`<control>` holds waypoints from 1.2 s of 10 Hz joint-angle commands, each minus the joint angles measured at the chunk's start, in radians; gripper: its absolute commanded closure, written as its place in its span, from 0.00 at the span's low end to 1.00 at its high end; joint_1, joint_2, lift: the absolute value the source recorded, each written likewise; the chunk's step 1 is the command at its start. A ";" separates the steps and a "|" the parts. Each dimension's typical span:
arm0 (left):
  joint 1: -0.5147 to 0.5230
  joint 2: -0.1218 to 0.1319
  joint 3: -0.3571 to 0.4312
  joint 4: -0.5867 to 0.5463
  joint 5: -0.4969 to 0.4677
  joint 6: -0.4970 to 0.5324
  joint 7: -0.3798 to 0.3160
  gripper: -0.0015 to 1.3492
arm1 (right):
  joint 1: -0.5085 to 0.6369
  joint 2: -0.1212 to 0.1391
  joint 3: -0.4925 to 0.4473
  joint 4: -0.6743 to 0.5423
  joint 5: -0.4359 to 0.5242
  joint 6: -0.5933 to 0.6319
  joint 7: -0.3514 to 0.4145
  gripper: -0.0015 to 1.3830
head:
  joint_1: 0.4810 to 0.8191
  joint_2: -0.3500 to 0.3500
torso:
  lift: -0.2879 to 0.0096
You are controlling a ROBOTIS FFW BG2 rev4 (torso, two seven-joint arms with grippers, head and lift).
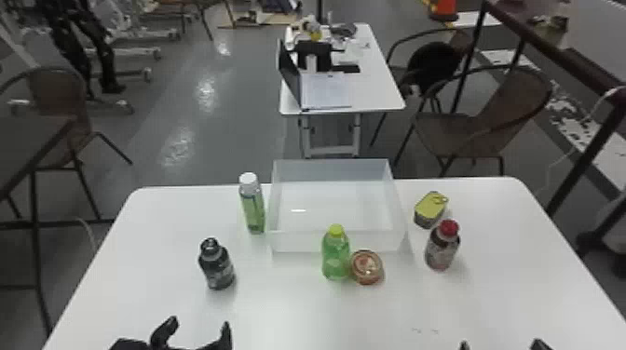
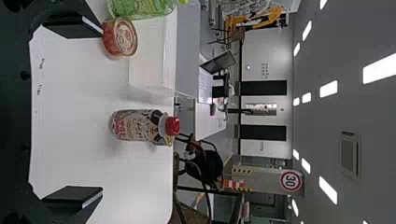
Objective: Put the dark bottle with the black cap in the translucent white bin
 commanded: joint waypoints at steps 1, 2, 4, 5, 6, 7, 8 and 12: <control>-0.047 0.029 -0.006 0.037 -0.023 0.030 0.000 0.13 | -0.006 0.000 0.000 0.004 0.000 0.000 0.004 0.08 | 0.63 0.57 | 0.97; -0.088 0.041 -0.001 0.082 -0.028 0.033 -0.014 0.13 | -0.008 0.000 0.000 0.006 -0.002 0.000 0.005 0.08 | 0.63 0.57 | 0.97; -0.176 0.052 0.028 0.178 -0.069 0.048 -0.058 0.13 | -0.018 0.000 0.000 0.017 -0.005 0.001 0.017 0.08 | 0.63 0.58 | 0.97; -0.220 0.053 0.040 0.233 -0.092 0.048 -0.079 0.13 | -0.021 0.000 0.000 0.018 -0.005 0.003 0.022 0.08 | 0.63 0.59 | 0.97; -0.262 0.055 0.048 0.279 -0.123 0.056 -0.089 0.13 | -0.026 0.001 0.002 0.023 -0.005 0.006 0.027 0.08 | 0.63 0.60 | 0.97; -0.308 0.061 0.054 0.335 -0.142 0.053 -0.109 0.13 | -0.031 0.003 0.002 0.027 -0.005 0.006 0.033 0.08 | 0.63 0.61 | 0.97; -0.352 0.072 0.052 0.387 -0.161 0.042 -0.115 0.14 | -0.034 0.006 0.002 0.030 -0.005 0.008 0.039 0.08 | 0.63 0.61 | 0.97; -0.496 0.125 0.052 0.565 -0.192 0.036 -0.126 0.14 | -0.051 0.015 0.002 0.041 -0.002 0.014 0.066 0.08 | 0.63 0.65 | 0.97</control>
